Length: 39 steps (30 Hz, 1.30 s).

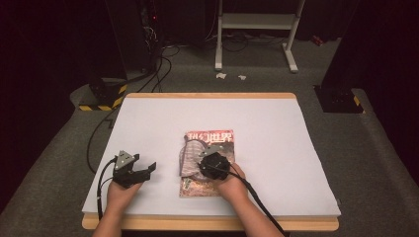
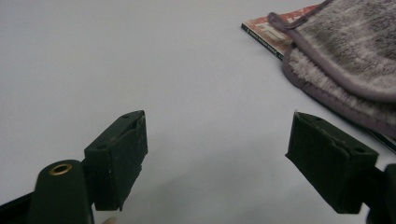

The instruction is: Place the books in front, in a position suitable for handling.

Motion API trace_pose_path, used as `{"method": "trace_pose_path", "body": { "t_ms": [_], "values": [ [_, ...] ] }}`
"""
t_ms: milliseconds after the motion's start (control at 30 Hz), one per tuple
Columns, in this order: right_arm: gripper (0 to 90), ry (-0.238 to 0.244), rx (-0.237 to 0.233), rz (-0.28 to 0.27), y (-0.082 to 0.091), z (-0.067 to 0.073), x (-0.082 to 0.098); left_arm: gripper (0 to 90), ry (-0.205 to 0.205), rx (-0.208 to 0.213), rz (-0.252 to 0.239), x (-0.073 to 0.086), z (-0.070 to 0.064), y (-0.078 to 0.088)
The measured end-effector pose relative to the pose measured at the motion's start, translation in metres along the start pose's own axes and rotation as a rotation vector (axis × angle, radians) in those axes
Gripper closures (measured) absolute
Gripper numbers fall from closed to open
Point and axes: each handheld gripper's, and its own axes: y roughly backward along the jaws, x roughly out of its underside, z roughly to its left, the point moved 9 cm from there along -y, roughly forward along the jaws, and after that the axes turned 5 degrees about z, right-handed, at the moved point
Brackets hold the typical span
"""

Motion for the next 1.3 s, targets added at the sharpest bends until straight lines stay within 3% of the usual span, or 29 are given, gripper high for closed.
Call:
{"method": "trace_pose_path", "body": {
  "t_ms": [167, 333, 567, 1033, 1133, 1300],
  "values": [
    [66.9, 0.045, -0.015, -0.011, -0.011, 0.026, -0.016, 20.4, -0.001, 0.002, 0.0, 0.0, 0.0, 0.0],
    [66.5, 0.048, -0.026, -0.016, -0.012, 0.027, -0.018, 20.4, 0.0, 0.003, -0.001, 0.0, 0.0, 0.0],
    [66.1, -0.015, 0.0, -0.012, -0.001, -0.001, 0.0, 20.3, -0.004, 0.001, -0.001, 0.0, 0.0, 0.0],
    [65.6, -0.152, 0.107, -0.031, 0.043, -0.072, 0.062, 20.3, -0.008, -0.004, -0.004, 0.0, -0.001, 0.0],
    [65.7, -0.198, 0.094, -0.047, 0.047, -0.077, 0.068, 20.3, -0.007, -0.002, -0.002, 0.0, -0.001, 0.0],
    [65.8, -0.186, 0.113, -0.05, 0.046, -0.076, 0.067, 20.3, -0.007, -0.002, -0.002, 0.0, -0.001, 0.0]
  ]
}}
